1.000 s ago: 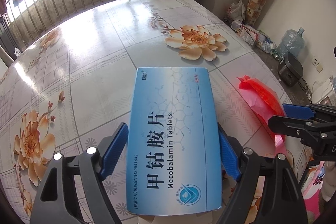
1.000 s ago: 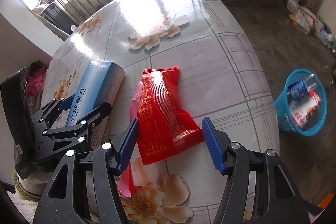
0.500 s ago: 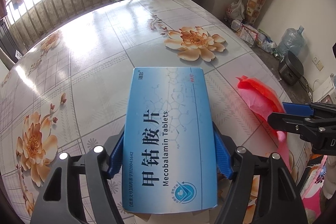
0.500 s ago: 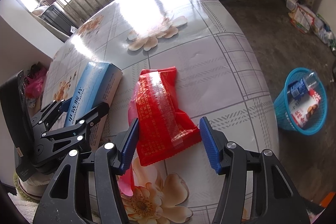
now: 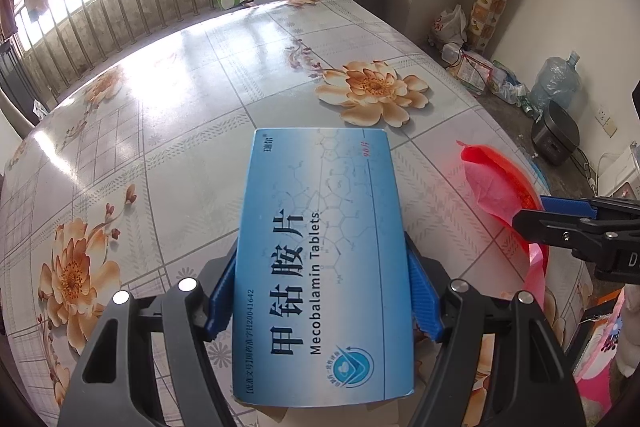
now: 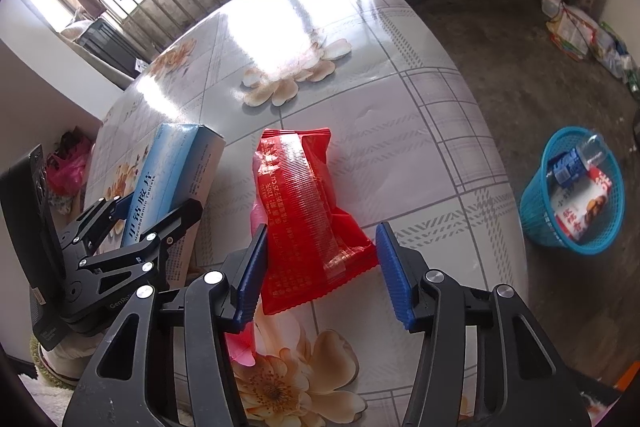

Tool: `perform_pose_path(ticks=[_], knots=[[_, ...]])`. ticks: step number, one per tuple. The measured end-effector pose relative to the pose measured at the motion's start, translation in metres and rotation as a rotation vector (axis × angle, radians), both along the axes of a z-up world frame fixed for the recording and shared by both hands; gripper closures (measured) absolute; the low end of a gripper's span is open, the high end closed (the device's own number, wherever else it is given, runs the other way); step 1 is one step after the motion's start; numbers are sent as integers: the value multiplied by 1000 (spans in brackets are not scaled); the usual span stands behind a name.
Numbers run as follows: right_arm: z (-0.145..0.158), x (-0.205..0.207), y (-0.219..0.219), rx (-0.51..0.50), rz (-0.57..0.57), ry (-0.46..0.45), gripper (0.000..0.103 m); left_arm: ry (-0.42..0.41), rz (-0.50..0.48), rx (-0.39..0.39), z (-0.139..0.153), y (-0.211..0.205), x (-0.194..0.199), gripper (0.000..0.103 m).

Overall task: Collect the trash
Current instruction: 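Lift the blue box with the left gripper while the right gripper lifts the red bag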

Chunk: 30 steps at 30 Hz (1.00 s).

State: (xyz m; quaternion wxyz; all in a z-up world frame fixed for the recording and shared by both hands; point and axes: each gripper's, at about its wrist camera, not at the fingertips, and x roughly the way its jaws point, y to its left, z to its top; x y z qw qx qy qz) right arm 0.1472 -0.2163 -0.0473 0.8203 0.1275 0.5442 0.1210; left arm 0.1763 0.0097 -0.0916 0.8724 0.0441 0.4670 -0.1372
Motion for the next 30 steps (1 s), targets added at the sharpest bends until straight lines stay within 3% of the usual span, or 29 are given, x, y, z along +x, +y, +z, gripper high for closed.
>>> perform_pose_path(ticks=[10, 18, 24, 30], knots=[[4, -2, -6, 20, -18, -17, 55, -15, 0, 7, 5, 0, -3, 33], [20, -6, -46, 135, -109, -66, 55, -47, -38, -22, 25, -7, -2, 33], [33, -22, -110, 236, -277, -131, 55, -92, -149, -61, 56, -39, 11, 33], [16, -51, -171, 297, -474, -142, 55, -97, -338, -112, 86, -114, 32, 33]])
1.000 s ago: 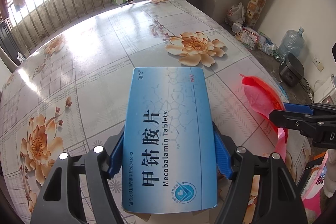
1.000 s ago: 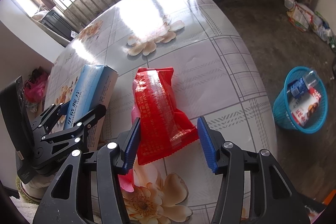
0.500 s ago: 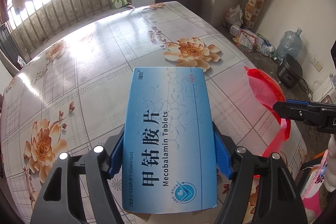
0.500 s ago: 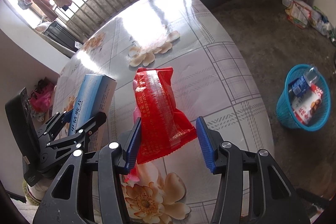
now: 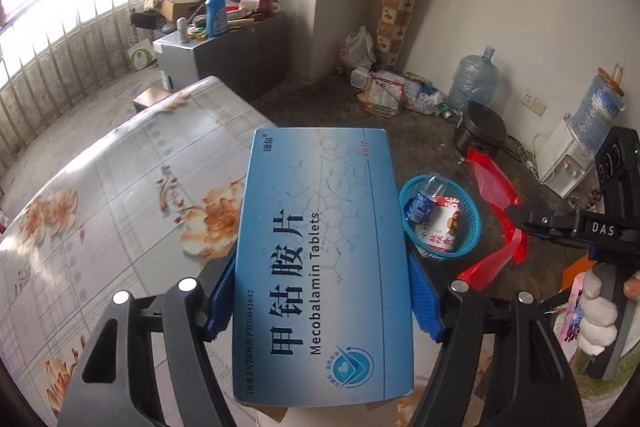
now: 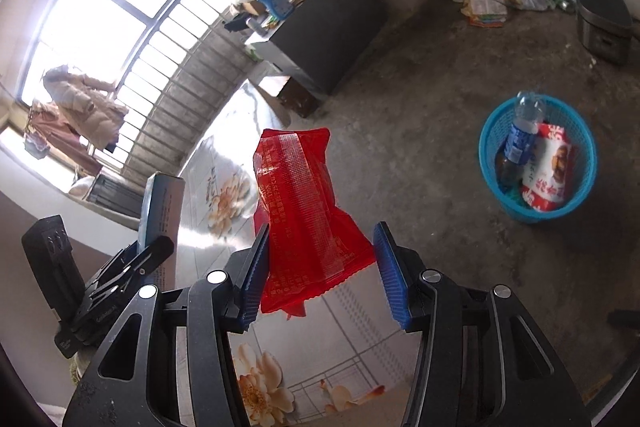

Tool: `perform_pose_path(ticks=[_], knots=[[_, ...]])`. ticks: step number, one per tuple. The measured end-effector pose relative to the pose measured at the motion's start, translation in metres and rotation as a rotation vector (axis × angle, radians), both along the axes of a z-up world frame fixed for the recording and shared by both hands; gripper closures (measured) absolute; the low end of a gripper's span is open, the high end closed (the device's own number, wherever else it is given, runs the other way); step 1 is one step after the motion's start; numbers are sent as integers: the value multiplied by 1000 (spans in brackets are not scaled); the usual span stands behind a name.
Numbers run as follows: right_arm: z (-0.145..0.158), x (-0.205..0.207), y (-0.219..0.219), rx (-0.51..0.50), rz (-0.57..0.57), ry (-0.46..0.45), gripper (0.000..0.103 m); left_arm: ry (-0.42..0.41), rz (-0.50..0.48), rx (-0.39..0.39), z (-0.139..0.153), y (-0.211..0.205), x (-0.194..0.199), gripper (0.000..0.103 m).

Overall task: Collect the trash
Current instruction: 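Lift the blue box with the left gripper while the right gripper lifts the red bag, then carry the box and red bag over the blue basket and open both grippers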

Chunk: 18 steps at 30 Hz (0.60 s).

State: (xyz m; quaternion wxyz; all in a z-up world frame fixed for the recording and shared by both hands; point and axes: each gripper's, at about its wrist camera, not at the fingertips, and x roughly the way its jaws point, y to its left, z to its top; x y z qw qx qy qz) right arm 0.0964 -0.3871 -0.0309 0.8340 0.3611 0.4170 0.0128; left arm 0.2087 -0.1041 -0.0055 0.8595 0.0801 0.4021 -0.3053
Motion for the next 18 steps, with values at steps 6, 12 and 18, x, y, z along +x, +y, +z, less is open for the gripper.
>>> perform_pose_path(ticks=[6, 12, 18], knots=[[-35, -20, -62, 82, -195, 63, 55, 148, -200, -19, -3, -104, 31, 33], [-76, -16, -127, 170, -353, 135, 55, 269, -299, 53, -42, -216, 55, 33], [-123, 20, -174, 224, -418, 196, 53, 301, -341, 142, -86, -310, 72, 33]])
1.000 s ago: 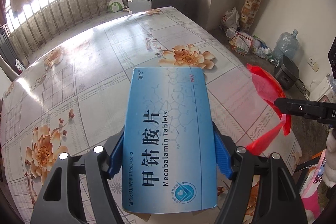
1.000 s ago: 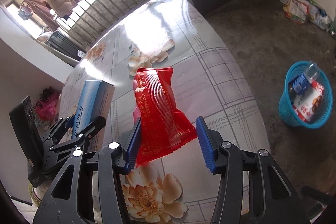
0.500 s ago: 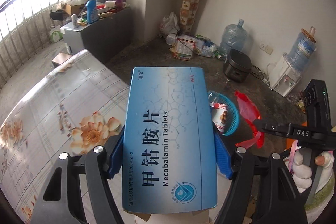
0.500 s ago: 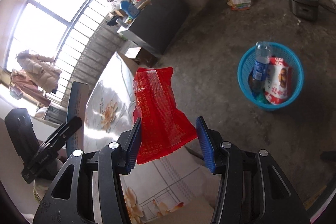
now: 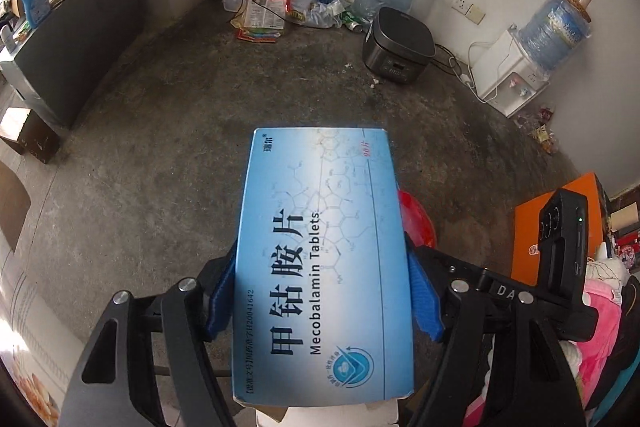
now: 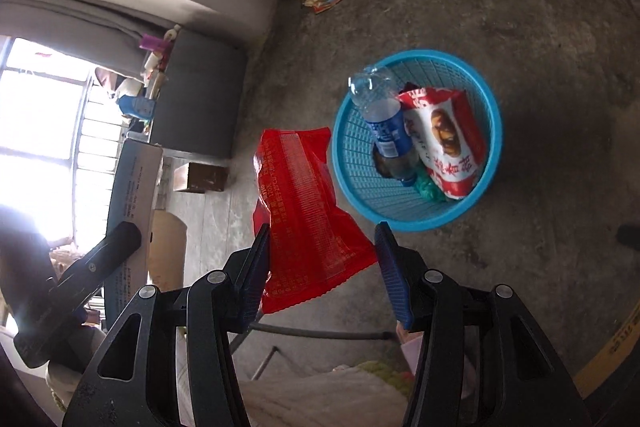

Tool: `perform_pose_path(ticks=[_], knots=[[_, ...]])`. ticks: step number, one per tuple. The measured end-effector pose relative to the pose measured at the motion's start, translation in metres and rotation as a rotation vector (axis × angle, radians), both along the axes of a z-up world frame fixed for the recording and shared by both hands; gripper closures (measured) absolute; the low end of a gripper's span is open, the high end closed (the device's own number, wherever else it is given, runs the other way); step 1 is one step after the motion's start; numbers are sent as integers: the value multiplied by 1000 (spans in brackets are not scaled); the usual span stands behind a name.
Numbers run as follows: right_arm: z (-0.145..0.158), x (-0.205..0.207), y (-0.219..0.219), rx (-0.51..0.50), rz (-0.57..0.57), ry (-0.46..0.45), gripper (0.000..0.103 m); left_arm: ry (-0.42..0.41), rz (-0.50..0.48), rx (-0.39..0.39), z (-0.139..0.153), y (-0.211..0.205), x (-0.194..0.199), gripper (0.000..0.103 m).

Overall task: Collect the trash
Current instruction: 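Carry the box and red bag over the blue basket and open both grippers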

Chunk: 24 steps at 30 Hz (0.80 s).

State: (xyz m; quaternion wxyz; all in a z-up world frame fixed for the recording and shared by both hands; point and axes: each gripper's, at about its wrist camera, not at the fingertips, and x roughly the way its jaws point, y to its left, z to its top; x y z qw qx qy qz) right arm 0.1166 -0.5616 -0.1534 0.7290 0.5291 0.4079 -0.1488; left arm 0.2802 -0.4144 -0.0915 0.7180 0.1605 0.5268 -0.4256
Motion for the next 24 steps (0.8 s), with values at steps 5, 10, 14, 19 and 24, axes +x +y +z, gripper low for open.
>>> perform_pose_path(ticks=[5, 10, 14, 19, 24], knots=[[-68, 35, -25, 13, -12, 121, 37, 13, 19, 28, -43, -42, 15, 21], [-96, 20, -25, 50, -42, 171, 37, 98, 106, -12, -49, -22, 26, 21], [-90, 8, -23, 45, -44, 143, 37, 62, 114, -46, -28, 9, 25, 21], [-66, -4, -25, 46, -102, 101, 37, 34, 167, -153, 15, 61, 24, 21], [-10, -13, -6, -38, -70, -3, 37, -66, 223, -302, 68, 136, 0, 18]])
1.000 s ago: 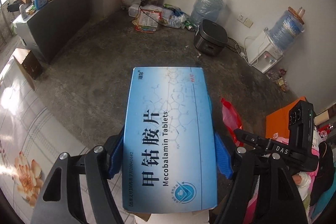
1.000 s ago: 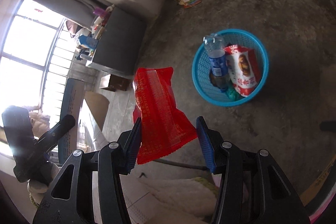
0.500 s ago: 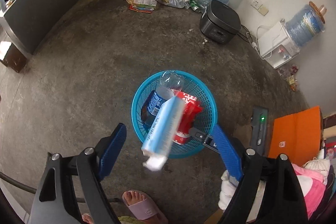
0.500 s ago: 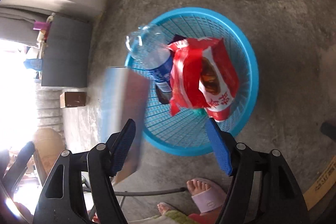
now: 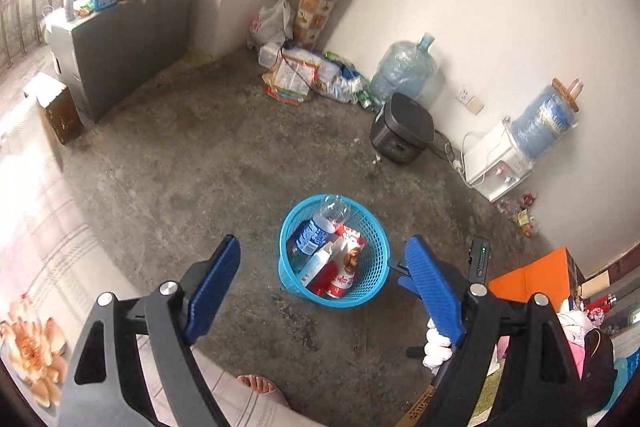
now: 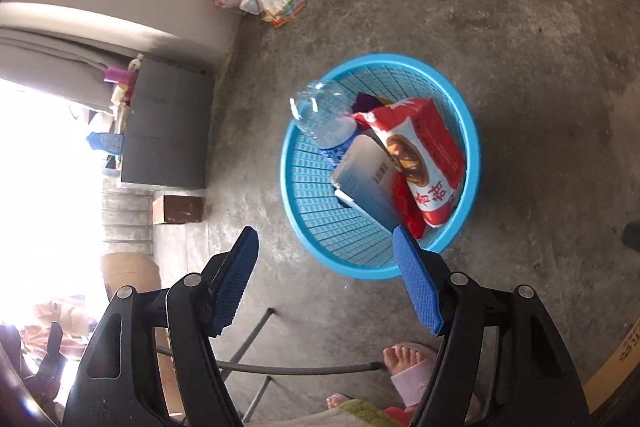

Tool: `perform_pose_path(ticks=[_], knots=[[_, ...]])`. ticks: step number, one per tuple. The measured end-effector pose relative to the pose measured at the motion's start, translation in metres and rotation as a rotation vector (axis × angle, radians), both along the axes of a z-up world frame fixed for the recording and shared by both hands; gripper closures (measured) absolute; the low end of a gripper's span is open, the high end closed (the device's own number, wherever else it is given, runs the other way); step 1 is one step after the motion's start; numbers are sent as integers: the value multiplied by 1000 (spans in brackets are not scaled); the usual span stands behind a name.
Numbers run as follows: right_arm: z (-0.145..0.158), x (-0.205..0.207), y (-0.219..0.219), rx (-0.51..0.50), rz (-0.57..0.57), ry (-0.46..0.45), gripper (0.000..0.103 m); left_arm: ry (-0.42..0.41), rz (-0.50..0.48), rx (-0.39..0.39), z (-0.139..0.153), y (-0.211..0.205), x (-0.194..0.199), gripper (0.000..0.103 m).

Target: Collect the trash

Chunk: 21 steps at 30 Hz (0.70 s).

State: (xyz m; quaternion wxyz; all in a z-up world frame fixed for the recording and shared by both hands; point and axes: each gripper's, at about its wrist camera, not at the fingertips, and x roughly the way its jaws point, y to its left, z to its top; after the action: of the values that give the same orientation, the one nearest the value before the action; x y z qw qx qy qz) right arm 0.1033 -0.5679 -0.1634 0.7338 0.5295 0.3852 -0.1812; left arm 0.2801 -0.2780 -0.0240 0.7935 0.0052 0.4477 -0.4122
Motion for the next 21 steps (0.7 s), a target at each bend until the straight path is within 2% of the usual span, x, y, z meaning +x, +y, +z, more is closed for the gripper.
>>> perform_pose_path(ticks=[5, 9, 12, 14, 21], knots=[[74, -16, 40, -175, 113, -85, 37, -144, 169, -59, 39, 90, -46, 6], [132, -32, 79, -319, 205, -163, 34, -231, 343, -63, 62, 154, -84, 6], [173, -43, 112, -452, 263, -224, 26, -258, 446, -40, 72, 195, -110, 6], [194, -48, 134, -532, 300, -247, 20, -251, 454, -45, 74, 213, -128, 6], [249, -68, 225, -815, 407, -346, 8, -284, 599, -52, 72, 259, -187, 6]])
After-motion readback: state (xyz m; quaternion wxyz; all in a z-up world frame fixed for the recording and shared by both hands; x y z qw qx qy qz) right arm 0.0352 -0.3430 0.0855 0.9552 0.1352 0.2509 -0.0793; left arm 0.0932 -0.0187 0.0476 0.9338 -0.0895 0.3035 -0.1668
